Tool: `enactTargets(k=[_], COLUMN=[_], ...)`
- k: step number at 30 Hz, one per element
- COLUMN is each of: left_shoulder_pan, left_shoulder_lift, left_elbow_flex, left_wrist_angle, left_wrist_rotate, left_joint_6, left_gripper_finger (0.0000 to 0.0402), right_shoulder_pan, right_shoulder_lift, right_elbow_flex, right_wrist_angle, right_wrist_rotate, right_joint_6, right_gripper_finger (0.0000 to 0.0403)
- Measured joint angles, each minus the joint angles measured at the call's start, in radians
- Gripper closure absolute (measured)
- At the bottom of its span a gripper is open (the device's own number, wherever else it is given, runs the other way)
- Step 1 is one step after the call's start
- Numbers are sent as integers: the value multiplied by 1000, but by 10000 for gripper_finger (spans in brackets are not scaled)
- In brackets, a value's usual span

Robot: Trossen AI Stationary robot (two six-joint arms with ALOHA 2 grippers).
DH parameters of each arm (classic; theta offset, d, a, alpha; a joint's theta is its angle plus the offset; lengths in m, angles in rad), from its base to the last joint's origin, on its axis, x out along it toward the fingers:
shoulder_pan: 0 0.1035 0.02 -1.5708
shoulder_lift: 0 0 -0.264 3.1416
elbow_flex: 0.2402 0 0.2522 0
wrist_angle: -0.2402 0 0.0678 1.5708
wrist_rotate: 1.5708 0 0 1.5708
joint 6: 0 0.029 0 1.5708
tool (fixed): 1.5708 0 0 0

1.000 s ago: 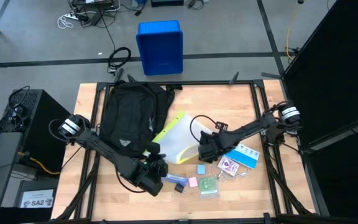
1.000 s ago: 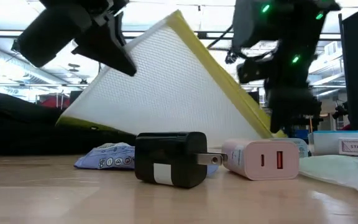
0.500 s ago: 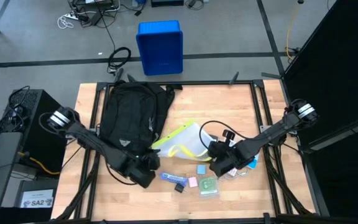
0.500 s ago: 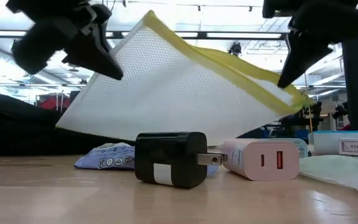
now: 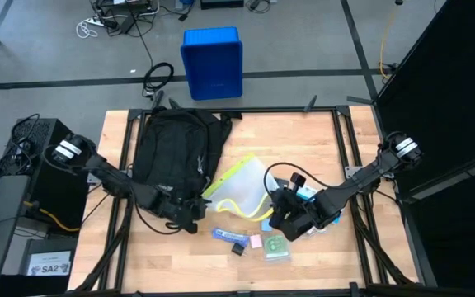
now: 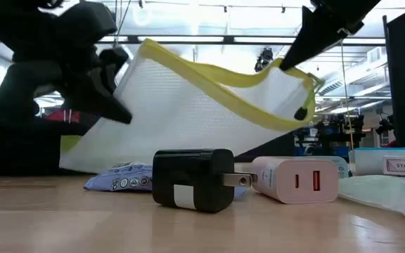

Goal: Unpack backpack
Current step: Open the zip lock bag

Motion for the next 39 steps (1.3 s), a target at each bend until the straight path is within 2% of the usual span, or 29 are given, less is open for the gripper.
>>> enactTargets(k=[7, 10, 15, 24, 32, 39], left_shoulder_pan=[82, 107, 138, 265, 333, 365], left_shoulder_lift=[0, 0, 1, -37, -46, -46], left_elbow_flex=[-107, -127, -118, -88, 48, 239], left_wrist_angle=[292, 343, 301, 289, 121, -227], left_wrist_rotate=[177, 234, 204, 182, 175, 90], left_joint_6=[86, 86, 125, 312, 436, 456], left_gripper_finger=[401, 401, 401, 401, 401, 401], right_shoulder_pan=[19, 18, 4, -3, -1, 5], right_shoulder_lift=[0, 1, 1, 1, 1, 1], right_elbow_flex=[0, 0, 0, 0, 1, 1], right_wrist_angle=[4, 5, 5, 7, 31, 132], right_wrist_rotate=[132, 191, 281, 365, 445, 495], right_joint_6=[-4, -14, -48, -70, -114, -233], right_gripper_finger=[403, 403, 403, 403, 403, 403])
